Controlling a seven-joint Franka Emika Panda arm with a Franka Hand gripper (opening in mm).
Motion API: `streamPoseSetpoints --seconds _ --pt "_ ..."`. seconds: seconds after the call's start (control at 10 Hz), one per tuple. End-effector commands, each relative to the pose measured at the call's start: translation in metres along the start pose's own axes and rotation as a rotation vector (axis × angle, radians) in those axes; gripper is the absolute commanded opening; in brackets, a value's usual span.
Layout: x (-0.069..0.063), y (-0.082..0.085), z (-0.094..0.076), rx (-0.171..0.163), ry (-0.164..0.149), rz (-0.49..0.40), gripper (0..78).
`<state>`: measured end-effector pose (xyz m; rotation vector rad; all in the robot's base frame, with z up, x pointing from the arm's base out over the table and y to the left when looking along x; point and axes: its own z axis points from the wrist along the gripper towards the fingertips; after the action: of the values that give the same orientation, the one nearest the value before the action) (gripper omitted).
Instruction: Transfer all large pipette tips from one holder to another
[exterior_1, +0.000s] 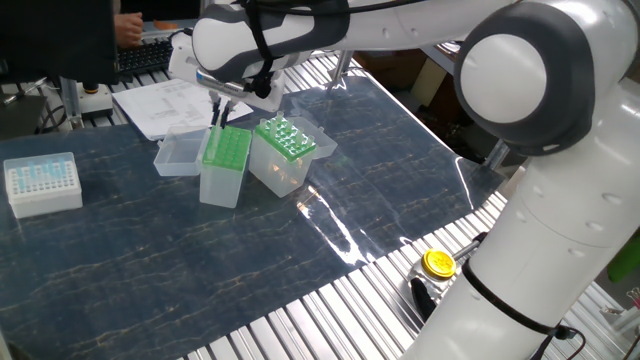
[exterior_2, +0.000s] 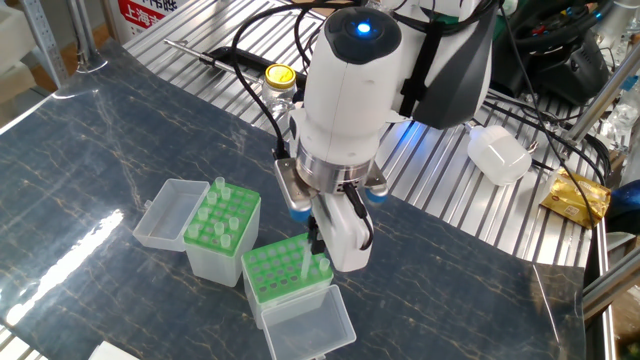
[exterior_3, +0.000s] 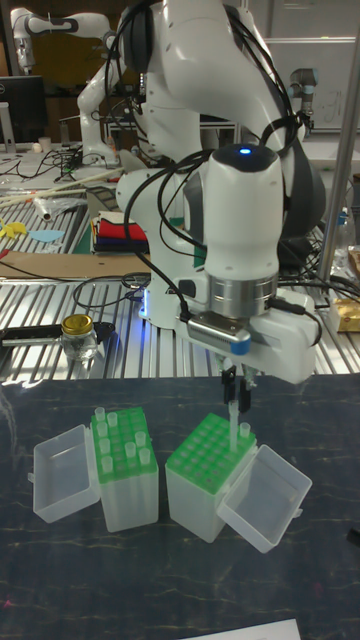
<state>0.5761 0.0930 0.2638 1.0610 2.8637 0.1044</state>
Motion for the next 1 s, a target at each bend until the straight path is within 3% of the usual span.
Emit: streamPoseSetpoints --seconds 0.1,0.9,1.0 --pt "0.0012 0.0004 0.0006 0.002 0.000 -0.002 77.4" --pt "0.0012 0.0004 0.0006 0.002 0.000 -0.002 77.4" --pt "-0.0022 -0.0049 0.0029 0.030 0.002 -0.057 77.4"
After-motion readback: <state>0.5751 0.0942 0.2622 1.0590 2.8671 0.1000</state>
